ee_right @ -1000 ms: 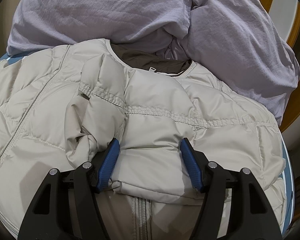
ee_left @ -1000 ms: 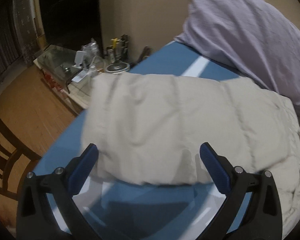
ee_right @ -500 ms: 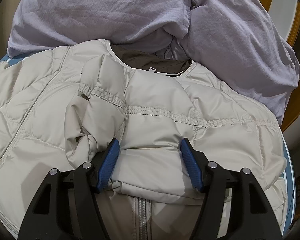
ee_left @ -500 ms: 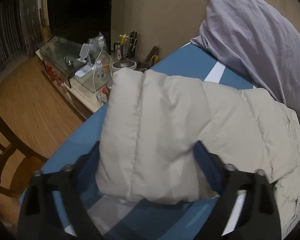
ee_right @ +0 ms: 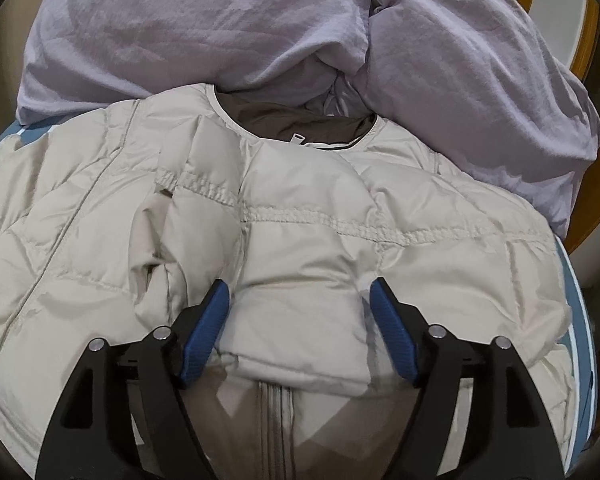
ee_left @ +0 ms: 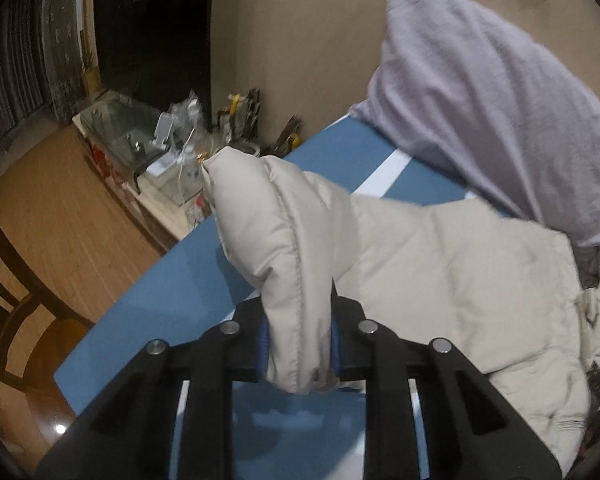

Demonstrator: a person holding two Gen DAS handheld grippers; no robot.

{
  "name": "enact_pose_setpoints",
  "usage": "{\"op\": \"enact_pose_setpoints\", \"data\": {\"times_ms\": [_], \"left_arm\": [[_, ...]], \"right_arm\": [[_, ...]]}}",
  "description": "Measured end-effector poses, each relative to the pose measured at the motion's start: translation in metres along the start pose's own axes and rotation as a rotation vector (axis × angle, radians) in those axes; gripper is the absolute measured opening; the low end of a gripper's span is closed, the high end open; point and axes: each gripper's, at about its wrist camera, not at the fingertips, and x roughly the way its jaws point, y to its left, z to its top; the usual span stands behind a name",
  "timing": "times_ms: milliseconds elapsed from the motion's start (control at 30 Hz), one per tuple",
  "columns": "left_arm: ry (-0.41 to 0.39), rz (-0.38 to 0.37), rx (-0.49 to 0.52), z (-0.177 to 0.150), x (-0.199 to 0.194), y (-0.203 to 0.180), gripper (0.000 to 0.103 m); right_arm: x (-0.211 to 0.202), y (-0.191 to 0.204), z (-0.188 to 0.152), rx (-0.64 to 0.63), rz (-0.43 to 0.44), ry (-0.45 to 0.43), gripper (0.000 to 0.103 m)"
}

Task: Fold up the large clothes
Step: 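Grasp the other sleeve cuff with the left gripper and lift it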

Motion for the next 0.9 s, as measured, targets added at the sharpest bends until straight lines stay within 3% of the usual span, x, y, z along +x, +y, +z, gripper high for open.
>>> {"op": "enact_pose_setpoints", "data": {"times_ms": [200,467,900], "left_arm": [[-0.059,-0.042,0.032,0.009,-0.031,-0.036,0.022],[-0.107,-0.150,0.111,0.012,-0.066,-0.104,0.022],[-0.128,-0.333,0.332,-0.019,-0.099,-0.258,0.020]], "right_arm": [[-0.023,-0.010,-0.012,-0.009,0.033,-0.024,0.094],[-0.049,-0.029,-0.027,0.024,0.066,-0.062,0.094],[-0.055,-0.086,-0.047,0.103,0.074,-0.068,0.094]]}}
